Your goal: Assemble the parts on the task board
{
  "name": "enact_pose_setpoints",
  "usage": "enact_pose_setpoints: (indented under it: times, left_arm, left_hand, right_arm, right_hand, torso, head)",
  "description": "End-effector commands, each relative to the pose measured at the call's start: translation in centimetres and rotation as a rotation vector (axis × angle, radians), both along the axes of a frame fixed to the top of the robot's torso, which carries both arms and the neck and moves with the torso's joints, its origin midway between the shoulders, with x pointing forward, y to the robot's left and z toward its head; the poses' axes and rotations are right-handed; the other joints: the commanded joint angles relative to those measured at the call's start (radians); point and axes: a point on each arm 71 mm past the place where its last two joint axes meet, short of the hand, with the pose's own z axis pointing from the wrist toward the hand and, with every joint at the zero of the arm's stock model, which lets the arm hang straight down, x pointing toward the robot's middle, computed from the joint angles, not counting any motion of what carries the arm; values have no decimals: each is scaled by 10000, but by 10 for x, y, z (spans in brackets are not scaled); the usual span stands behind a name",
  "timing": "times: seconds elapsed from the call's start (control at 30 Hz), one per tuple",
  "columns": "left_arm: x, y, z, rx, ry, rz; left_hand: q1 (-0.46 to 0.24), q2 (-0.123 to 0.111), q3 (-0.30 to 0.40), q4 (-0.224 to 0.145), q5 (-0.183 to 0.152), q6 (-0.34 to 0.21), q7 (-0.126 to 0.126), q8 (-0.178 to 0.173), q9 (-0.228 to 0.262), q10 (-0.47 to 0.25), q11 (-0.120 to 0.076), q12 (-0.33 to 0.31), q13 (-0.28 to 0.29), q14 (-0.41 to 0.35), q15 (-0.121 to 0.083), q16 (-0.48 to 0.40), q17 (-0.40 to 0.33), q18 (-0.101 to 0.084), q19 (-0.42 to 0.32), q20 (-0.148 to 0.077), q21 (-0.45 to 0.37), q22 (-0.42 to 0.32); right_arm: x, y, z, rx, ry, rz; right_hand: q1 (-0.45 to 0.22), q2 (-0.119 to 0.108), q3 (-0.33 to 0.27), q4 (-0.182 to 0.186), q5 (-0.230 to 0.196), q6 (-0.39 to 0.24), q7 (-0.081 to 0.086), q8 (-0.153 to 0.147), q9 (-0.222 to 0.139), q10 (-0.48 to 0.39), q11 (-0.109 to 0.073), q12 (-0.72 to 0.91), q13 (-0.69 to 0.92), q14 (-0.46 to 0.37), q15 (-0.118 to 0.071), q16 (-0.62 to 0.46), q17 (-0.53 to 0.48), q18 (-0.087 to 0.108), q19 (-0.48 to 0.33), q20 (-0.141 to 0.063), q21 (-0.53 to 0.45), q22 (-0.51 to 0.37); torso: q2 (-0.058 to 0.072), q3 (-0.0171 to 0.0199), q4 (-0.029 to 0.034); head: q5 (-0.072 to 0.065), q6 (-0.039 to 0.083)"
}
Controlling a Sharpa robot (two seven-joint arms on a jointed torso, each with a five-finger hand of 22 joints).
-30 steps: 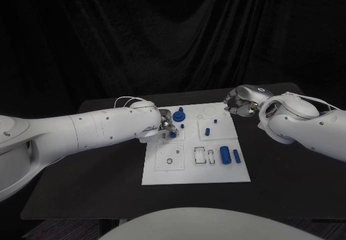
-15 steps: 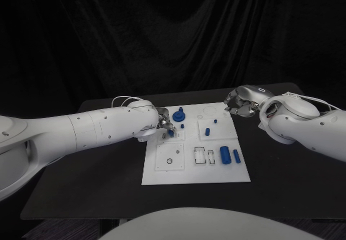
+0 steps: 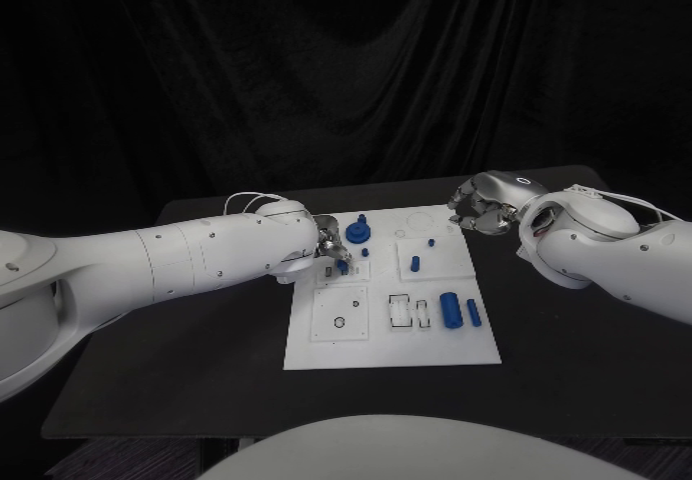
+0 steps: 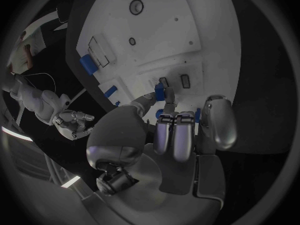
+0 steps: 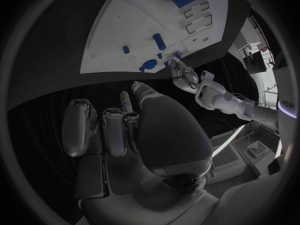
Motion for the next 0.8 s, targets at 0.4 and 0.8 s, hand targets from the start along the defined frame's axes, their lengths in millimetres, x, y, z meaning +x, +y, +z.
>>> enact_pose_setpoints:
  times: [0.4,0.8]
  left_arm:
    - [-2,-1,-2,-68,74,-100]
    - [-3,1,-4,-93,90,-71]
  left_hand:
    - [-289,-40,212,42,-286,-86,57,-121,4,1038,12,26,2625,1075,-19,26,2633,7,172,-24,-76,1597]
    - [-625,-98,215,217,-853,-101,109,-185,3,1038,60,26,2625,1075,21,26,2633,12,161,12,-116,1590]
  right_arm:
    - [0,-1,-2,-90,98,-118]
    - [-1,-1,-3,-94,115,-122]
  right_hand:
    - [77,-42,52,0,26,85,3,-28,-20,353,57,-46,1922,514,47,-34,428,55,-12,69,-17,1837]
    - [77,-42,52,0,26,85,3,-28,-20,353,57,-46,1922,514,47,-34,428,55,-12,69,-17,1837]
  torso:
    - [4,1,1]
    - [-2,7,9]
  head:
    - [26,-2]
    - [30,-2]
